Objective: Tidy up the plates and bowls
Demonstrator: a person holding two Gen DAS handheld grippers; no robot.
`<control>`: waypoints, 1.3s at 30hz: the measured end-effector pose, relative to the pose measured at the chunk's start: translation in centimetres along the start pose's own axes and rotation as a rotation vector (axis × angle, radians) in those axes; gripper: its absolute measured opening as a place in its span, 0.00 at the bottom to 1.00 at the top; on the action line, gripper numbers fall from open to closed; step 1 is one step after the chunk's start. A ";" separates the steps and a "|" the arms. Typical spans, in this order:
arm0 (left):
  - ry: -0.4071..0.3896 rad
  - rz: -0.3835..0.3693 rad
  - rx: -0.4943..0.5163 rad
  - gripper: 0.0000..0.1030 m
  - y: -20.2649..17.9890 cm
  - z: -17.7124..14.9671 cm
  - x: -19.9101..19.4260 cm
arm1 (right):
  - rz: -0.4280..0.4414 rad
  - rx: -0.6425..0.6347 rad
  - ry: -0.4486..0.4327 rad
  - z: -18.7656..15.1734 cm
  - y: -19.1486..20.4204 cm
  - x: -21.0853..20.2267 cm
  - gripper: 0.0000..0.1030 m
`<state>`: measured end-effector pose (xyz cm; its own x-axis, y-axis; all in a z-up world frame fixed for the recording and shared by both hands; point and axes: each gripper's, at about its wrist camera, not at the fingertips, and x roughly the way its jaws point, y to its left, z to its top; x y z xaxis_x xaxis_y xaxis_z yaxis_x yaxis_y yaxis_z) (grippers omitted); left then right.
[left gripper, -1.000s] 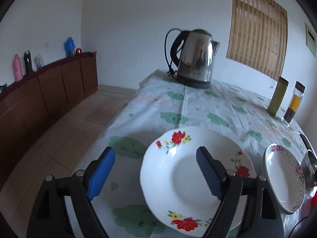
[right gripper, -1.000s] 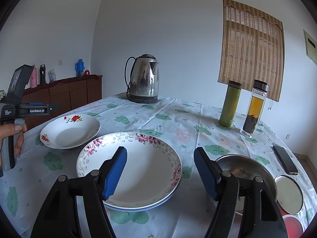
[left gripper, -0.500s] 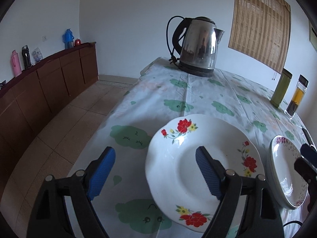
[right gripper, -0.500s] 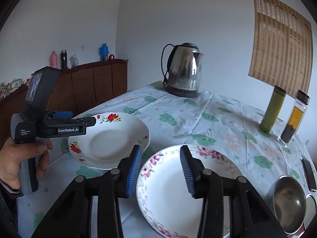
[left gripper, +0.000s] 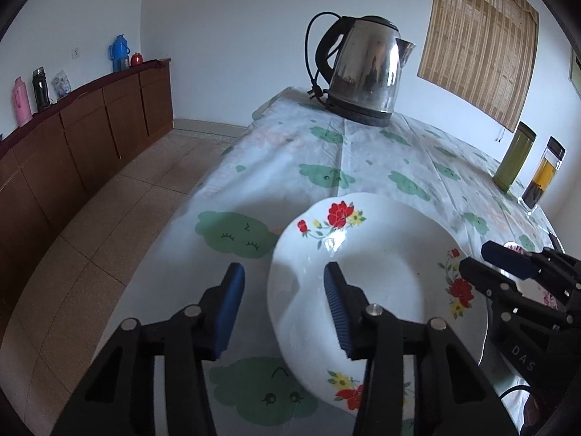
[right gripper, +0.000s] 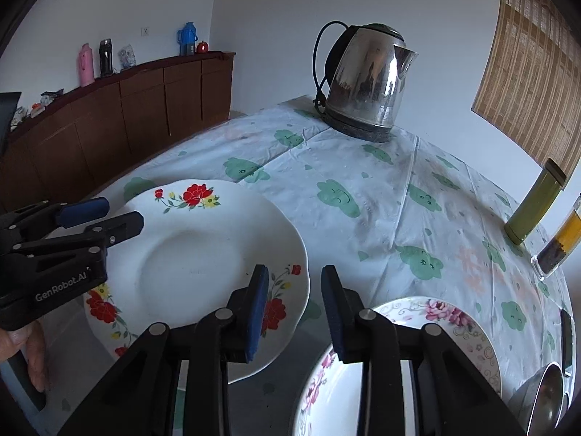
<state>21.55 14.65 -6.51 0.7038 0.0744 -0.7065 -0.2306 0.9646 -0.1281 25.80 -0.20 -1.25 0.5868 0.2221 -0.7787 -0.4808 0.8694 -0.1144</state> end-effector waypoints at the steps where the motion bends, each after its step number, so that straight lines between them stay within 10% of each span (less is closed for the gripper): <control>1: 0.003 -0.002 0.000 0.40 0.0 0.0 0.0 | -0.001 -0.004 0.018 0.1 0.1 0.3 0.31; 11: 0.032 0.003 0.022 0.20 -0.2 -0.4 0.7 | -0.008 -0.020 0.058 -0.3 0.7 0.9 0.31; 39: 0.011 -0.016 -0.025 0.19 0.8 -0.4 0.3 | 0.100 0.047 -0.020 -2.1 -0.1 -0.5 0.27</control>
<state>21.27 15.34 -7.13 0.7003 0.0557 -0.7117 -0.2355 0.9592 -0.1567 24.15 -1.31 -2.20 0.5503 0.3173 -0.7723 -0.5072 0.8618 -0.0073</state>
